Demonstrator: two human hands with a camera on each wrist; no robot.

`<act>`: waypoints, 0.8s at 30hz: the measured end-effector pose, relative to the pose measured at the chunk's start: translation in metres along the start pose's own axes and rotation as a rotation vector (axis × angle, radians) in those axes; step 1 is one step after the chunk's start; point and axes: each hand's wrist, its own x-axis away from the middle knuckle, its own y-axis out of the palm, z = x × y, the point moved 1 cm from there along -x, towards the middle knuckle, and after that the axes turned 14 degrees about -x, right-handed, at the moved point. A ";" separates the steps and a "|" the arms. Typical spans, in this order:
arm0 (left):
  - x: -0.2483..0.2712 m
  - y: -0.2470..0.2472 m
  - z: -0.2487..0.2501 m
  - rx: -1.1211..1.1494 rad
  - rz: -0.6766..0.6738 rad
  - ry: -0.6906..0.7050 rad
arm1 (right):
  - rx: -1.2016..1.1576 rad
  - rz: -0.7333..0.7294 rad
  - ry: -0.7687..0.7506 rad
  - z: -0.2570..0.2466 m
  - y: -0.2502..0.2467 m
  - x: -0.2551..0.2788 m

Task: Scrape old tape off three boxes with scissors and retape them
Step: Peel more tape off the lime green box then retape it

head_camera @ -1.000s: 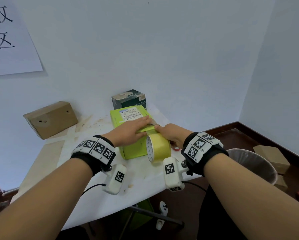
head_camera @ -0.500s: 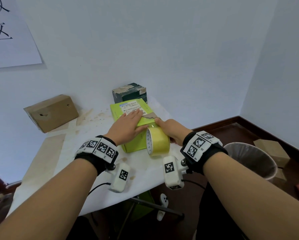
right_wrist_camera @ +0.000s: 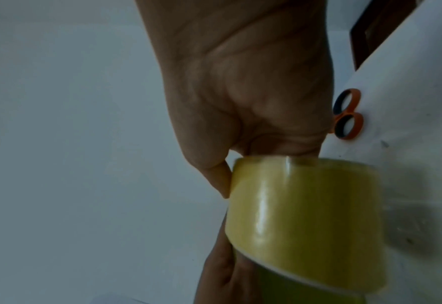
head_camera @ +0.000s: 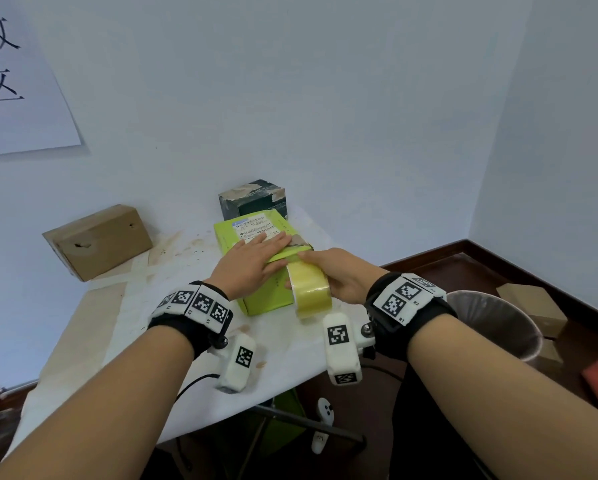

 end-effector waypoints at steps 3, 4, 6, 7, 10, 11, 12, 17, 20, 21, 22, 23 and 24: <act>0.001 0.000 0.000 -0.005 -0.014 -0.009 | -0.035 -0.030 -0.011 -0.001 -0.004 0.007; 0.001 0.000 0.000 -0.008 -0.017 -0.011 | -0.030 -0.022 -0.017 0.000 -0.005 0.009; 0.000 0.000 0.002 -0.020 -0.017 -0.020 | -0.009 0.043 -0.054 0.004 -0.004 0.009; 0.000 0.001 0.002 -0.027 -0.015 -0.025 | 0.003 0.089 -0.074 0.007 -0.004 0.007; -0.001 0.002 0.002 -0.035 -0.018 -0.026 | 0.033 0.104 -0.061 0.011 0.000 0.008; -0.001 0.002 0.002 -0.032 -0.024 -0.026 | 0.048 0.081 -0.042 0.010 0.001 0.010; -0.001 0.001 0.003 -0.029 -0.029 -0.026 | 0.058 0.064 -0.030 0.009 0.002 0.012; -0.002 0.001 0.004 -0.044 -0.041 -0.026 | 0.124 0.064 -0.038 0.006 0.005 0.015; -0.003 0.000 0.004 -0.042 -0.043 -0.025 | 0.138 0.082 -0.041 0.006 0.004 0.017; -0.003 0.001 0.004 -0.036 -0.044 -0.027 | 0.153 0.086 -0.030 0.007 0.003 0.018; -0.003 0.001 0.004 -0.028 -0.047 -0.029 | 0.169 0.087 -0.010 0.008 0.002 0.020; -0.004 0.001 0.003 -0.022 -0.052 -0.026 | 0.187 0.098 0.011 0.010 0.001 0.020; -0.004 0.001 0.003 -0.021 -0.057 -0.020 | 0.194 0.108 0.028 0.011 0.000 0.022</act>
